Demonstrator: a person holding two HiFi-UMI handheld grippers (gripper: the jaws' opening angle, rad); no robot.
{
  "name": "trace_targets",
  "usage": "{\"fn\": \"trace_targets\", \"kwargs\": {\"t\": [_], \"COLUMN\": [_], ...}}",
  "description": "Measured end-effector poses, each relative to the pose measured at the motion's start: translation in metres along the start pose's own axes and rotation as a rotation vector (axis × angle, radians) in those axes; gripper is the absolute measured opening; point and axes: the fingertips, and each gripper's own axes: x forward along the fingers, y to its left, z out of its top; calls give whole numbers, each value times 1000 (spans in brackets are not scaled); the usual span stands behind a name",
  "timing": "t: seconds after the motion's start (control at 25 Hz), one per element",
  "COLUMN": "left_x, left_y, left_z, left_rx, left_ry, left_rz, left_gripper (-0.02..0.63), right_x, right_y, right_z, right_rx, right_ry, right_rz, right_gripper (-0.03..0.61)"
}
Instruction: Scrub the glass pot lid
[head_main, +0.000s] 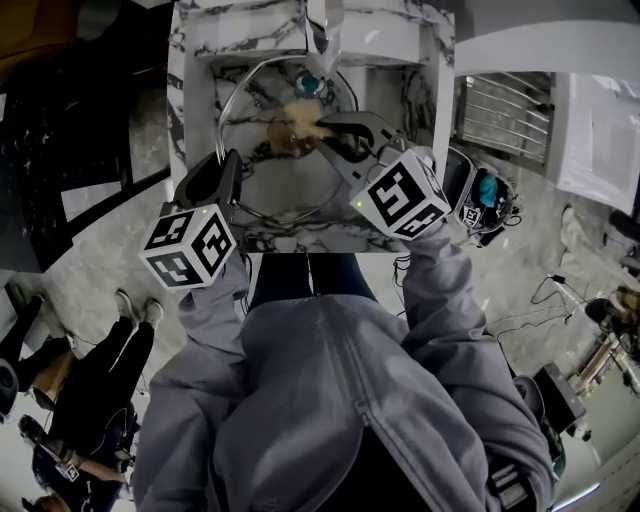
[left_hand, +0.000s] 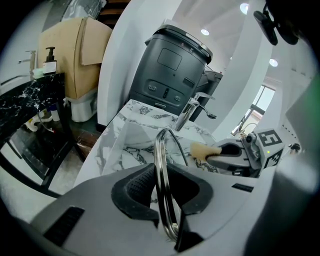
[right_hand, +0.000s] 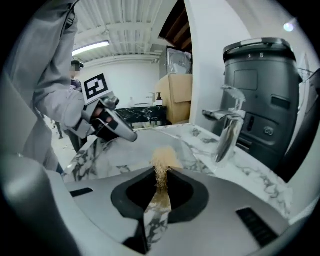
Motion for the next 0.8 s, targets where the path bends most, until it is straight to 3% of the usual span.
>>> {"fn": "trace_targets", "kwargs": {"t": [0.16,0.32,0.64,0.8], "left_x": [3,7,13,15], "left_y": [1,1,5,7], "left_z": [1,1,1,2], "left_rx": [-4,1,-1,-6], "left_ry": [7,17,40,42], "left_rz": [-1,-5,-5,-3], "left_gripper": [78,78,81,83], "right_x": [7,30,81,97], "right_y": [-39,-59,-58,-53], "right_z": [8,-2,-26,-36], "right_rx": [-45,-140,-274,-285], "right_ry": [-28,21,116,143], "right_rz": [-174,-255,-202,-162], "right_gripper": [57,57,57,57]}}
